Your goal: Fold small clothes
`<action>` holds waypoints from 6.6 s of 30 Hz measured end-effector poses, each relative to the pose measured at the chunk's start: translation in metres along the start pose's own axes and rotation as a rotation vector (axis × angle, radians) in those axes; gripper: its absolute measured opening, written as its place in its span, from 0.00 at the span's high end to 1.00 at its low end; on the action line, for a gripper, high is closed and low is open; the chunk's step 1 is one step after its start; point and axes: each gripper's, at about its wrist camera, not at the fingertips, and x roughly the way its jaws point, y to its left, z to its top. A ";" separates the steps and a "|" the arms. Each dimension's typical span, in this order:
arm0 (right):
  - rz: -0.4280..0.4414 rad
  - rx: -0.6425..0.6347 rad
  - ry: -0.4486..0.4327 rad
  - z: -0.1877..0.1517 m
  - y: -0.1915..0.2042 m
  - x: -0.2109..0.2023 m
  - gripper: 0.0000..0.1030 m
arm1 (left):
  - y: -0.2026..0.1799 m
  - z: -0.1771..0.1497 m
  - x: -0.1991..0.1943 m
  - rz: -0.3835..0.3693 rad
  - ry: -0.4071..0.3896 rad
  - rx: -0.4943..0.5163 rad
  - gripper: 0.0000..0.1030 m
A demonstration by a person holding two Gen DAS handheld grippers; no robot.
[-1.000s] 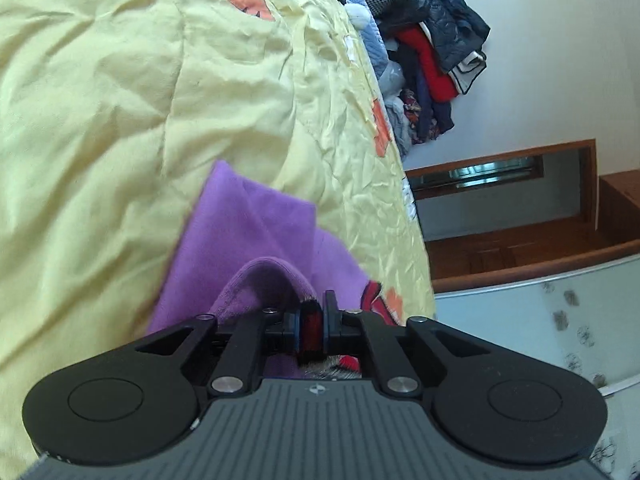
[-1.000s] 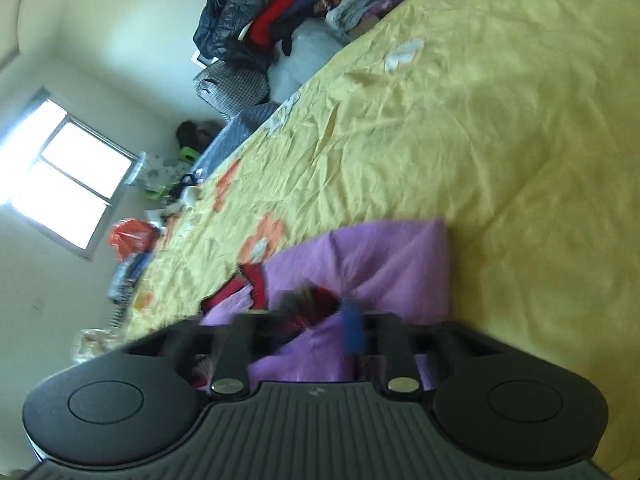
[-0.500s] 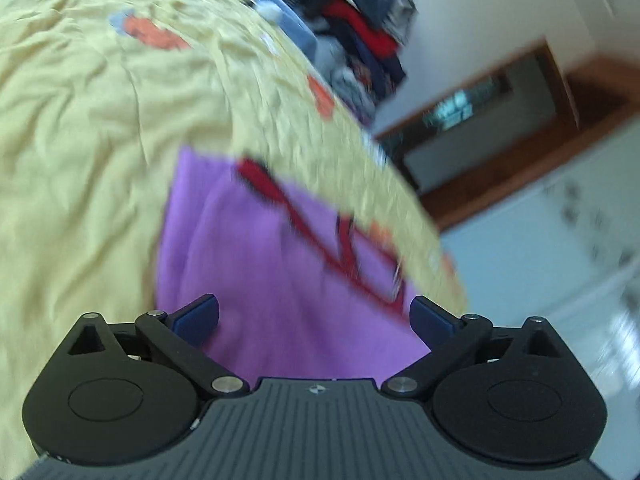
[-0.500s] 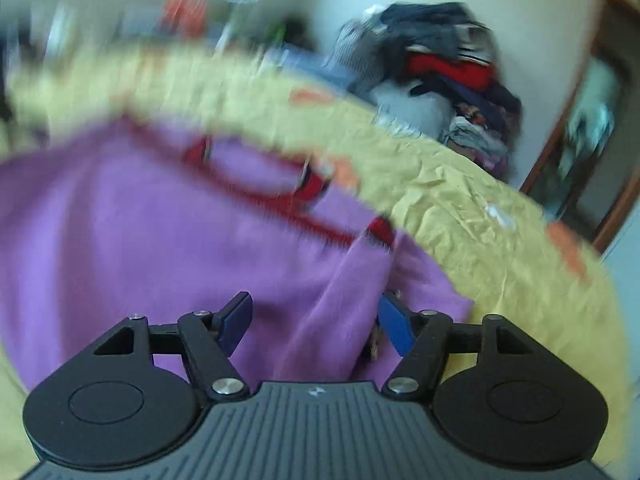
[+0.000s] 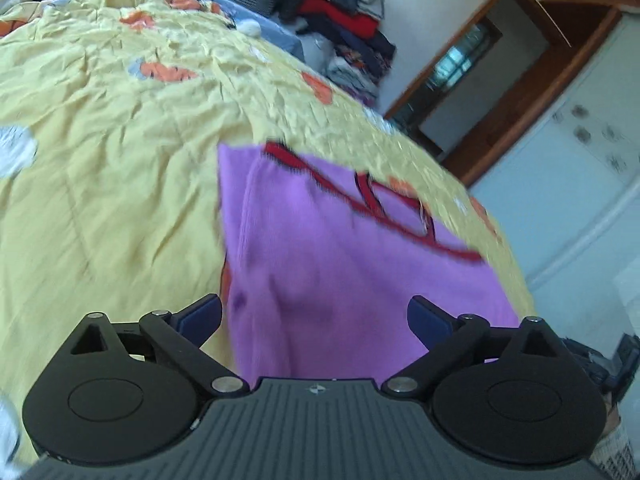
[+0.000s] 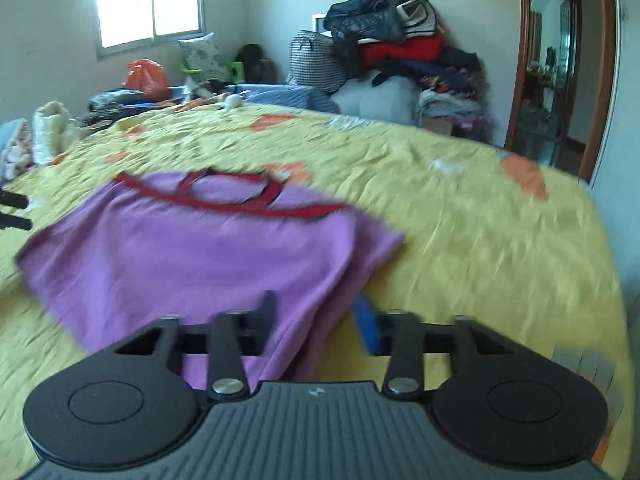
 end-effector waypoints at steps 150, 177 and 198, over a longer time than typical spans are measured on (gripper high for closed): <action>0.138 0.441 0.097 -0.026 -0.070 -0.016 0.93 | 0.040 -0.011 -0.003 0.021 0.208 -0.014 0.94; 0.399 0.856 0.062 -0.057 -0.046 0.052 0.93 | 0.025 0.002 0.044 -0.097 0.249 -0.103 0.93; 0.327 0.739 0.007 -0.094 -0.032 -0.045 0.91 | 0.045 -0.032 -0.031 -0.012 0.261 -0.057 0.95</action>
